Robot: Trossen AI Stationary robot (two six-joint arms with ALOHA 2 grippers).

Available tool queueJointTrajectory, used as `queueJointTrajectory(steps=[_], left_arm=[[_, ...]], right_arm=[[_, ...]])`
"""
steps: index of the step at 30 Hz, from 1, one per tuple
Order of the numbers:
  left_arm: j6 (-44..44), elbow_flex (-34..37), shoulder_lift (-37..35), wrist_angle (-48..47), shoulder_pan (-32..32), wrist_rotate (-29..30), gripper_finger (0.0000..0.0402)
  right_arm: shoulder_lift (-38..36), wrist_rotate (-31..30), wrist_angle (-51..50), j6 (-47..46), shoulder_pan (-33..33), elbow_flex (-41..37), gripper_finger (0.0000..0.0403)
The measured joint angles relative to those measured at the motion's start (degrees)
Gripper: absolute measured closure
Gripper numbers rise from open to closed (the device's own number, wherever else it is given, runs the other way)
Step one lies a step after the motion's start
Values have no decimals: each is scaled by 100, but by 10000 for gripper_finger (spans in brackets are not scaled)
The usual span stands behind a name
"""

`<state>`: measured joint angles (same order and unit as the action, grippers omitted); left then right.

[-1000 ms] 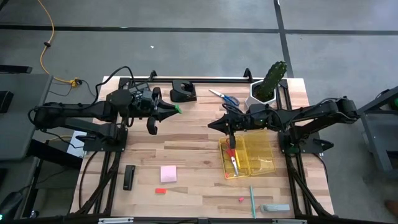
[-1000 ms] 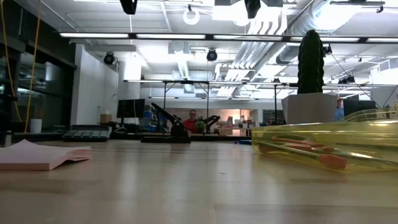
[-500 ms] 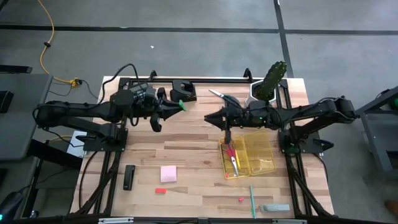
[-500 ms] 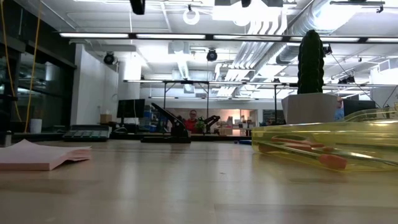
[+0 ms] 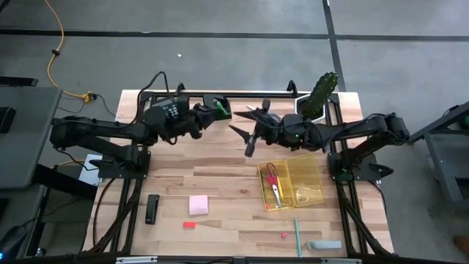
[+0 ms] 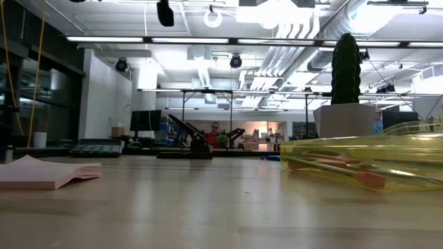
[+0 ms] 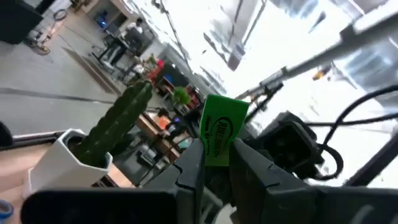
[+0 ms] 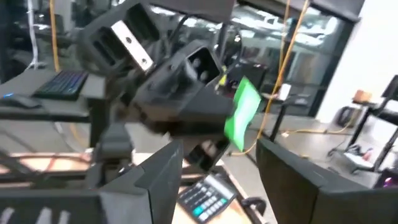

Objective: Pack school essentials
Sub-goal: Put the green eraser into the yellow box

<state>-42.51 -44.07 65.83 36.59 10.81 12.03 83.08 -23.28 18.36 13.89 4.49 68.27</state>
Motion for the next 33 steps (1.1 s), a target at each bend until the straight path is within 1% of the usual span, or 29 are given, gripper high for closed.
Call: queueJointTrajectory(steps=[4,6,9,14,24,28,33], left_arm=[[-354,0,267,412,-2,125,353],[-507,0,409,656,-2,119,353],[-644,0,578,907,-13,107,353],[-829,0,708,993,-25,61,353],[-987,0,736,1015,-151,268,353],[-1053,0,735,1017,-149,290,353],[-1136,0,734,1008,-151,273,353]], right_arm=[[185,-220,398,169,-4,0,212],[243,-360,417,165,-28,0,217],[255,-375,429,164,-77,0,224],[251,-387,712,175,-148,0,233],[248,-304,402,171,-199,-2,251],[248,-313,421,315,-223,-4,259],[248,-365,444,294,-262,-4,278]])
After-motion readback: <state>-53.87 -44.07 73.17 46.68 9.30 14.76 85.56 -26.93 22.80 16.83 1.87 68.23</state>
